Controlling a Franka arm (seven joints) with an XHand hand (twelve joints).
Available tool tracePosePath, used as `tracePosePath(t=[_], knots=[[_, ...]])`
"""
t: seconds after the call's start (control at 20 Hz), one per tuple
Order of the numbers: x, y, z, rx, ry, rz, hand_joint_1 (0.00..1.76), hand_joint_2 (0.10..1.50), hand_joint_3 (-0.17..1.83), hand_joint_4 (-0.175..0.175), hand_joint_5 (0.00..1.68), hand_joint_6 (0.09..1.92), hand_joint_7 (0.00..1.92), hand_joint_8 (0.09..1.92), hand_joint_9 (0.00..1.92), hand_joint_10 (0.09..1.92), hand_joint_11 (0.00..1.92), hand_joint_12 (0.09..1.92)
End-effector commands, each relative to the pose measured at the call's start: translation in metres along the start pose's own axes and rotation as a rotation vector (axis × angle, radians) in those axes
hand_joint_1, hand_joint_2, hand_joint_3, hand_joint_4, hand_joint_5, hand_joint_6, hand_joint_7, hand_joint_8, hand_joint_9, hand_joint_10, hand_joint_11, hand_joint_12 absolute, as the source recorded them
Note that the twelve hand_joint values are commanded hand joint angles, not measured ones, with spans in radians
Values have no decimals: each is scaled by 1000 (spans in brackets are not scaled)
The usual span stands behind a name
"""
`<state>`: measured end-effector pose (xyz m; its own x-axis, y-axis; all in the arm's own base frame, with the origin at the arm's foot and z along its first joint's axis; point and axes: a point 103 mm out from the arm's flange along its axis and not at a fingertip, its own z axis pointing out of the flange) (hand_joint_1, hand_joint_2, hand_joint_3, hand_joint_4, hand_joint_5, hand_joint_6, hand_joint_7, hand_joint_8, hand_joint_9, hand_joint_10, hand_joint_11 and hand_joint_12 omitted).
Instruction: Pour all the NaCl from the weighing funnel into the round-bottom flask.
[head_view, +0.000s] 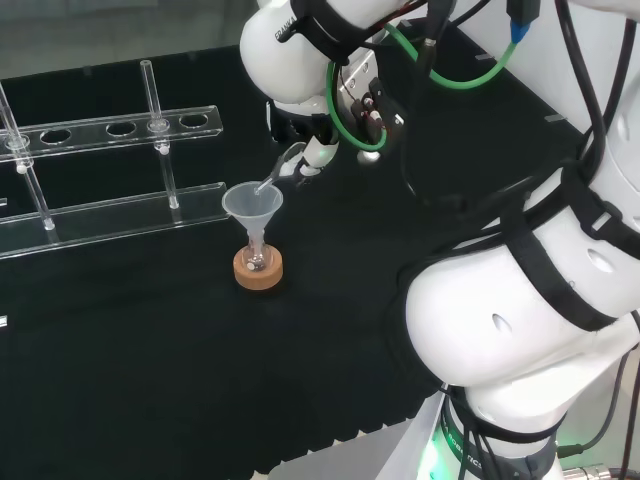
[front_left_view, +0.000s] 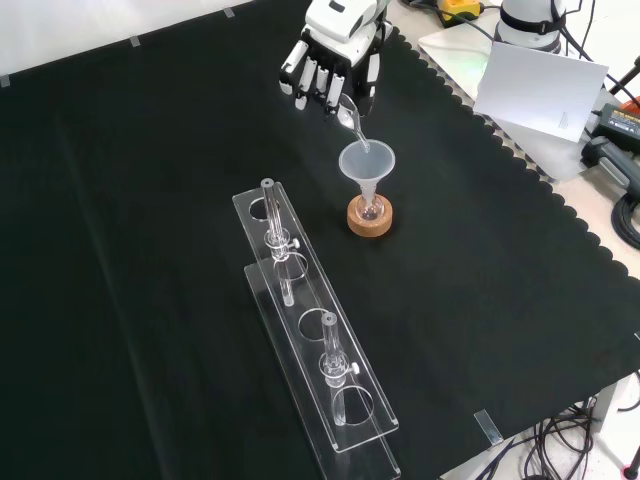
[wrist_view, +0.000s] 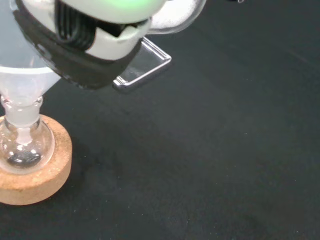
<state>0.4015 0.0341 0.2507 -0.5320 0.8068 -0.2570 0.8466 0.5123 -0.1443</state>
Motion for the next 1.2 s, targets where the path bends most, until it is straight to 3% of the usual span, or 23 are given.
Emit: tracePosePath(t=[0.05, 0.2, 0.85, 1.05, 1.2], knots=[[-6, -3, 3, -25, -4, -37, 1113, 797, 318, 175, 1382, 338, 1607, 87, 1082, 176, 56, 1598], [-10, -2, 3, -10, -15, -17, 1113, 797, 318, 175, 1382, 339, 1609, 87, 1082, 176, 56, 1598], [-14, 7, -3, -29, -55, -45, 1113, 797, 319, 175, 1381, 342, 1612, 87, 1083, 174, 53, 1597], [-10, 13, -6, -30, -87, -74, 1113, 797, 320, 175, 1380, 343, 1613, 87, 1083, 174, 51, 1596], [-1, 18, -11, 7, -142, -50, 1113, 797, 320, 175, 1380, 344, 1614, 87, 1084, 173, 49, 1595]])
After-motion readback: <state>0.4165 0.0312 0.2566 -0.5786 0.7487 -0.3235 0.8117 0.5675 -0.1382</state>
